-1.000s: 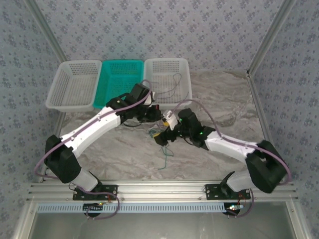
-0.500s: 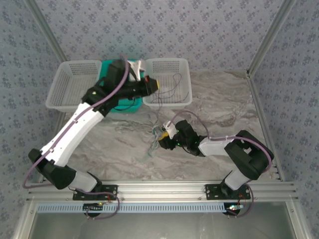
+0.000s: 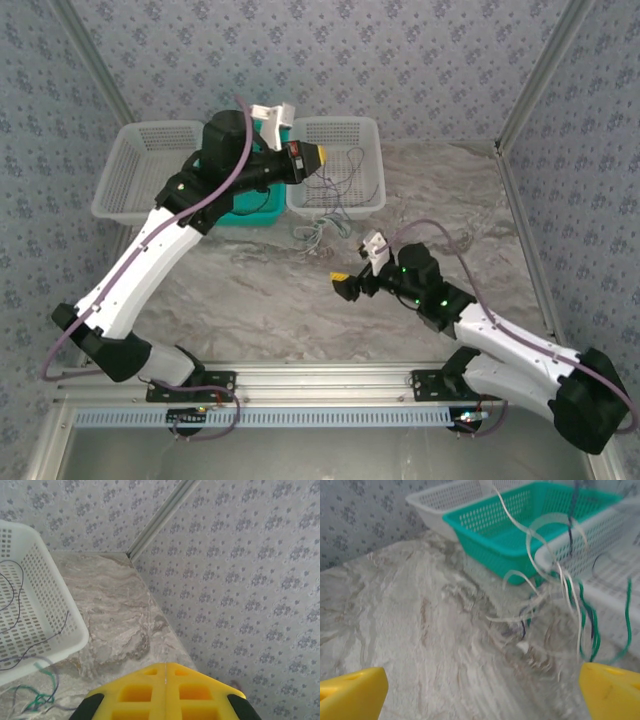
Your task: Untangle the cables
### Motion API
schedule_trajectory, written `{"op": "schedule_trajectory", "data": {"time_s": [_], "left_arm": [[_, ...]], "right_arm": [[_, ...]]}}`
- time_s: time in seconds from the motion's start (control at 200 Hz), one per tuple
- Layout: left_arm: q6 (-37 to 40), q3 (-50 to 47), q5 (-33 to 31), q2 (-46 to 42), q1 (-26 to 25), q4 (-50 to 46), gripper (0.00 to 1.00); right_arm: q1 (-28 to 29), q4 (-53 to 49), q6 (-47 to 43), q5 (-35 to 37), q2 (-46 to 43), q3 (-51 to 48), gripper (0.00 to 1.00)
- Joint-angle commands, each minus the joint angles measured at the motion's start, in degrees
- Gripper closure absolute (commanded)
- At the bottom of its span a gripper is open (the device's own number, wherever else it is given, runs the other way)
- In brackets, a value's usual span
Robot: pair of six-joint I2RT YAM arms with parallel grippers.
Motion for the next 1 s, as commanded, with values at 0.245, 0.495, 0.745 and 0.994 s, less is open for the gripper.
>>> {"op": "schedule_trajectory", "data": {"time_s": [0.245, 0.495, 0.745, 0.994], "left_arm": [[3.59, 5.61, 3.65, 4.68, -3.55, -0.42, 1.00], [3.50, 9.54, 4.34, 4.65, -3.97, 1.70, 1.00], [6.37, 18.29, 3.05, 3.65, -2.96, 2.26, 1.00], [10.50, 39.88, 2.24, 9.28, -0.22, -5.45, 1.00]], "right_arm": [[-2.44, 10.08, -0.47, 5.81, 16.90, 13.34, 0.03], [-4.08, 12.73, -0.58, 2.64, 26.67, 14.23, 0.59], [-3.57, 7.30, 1.72, 0.35, 24.48, 5.71, 0.97], [-1.39, 0.07, 1.57, -1.31, 18.40, -3.02, 0.89]]}}
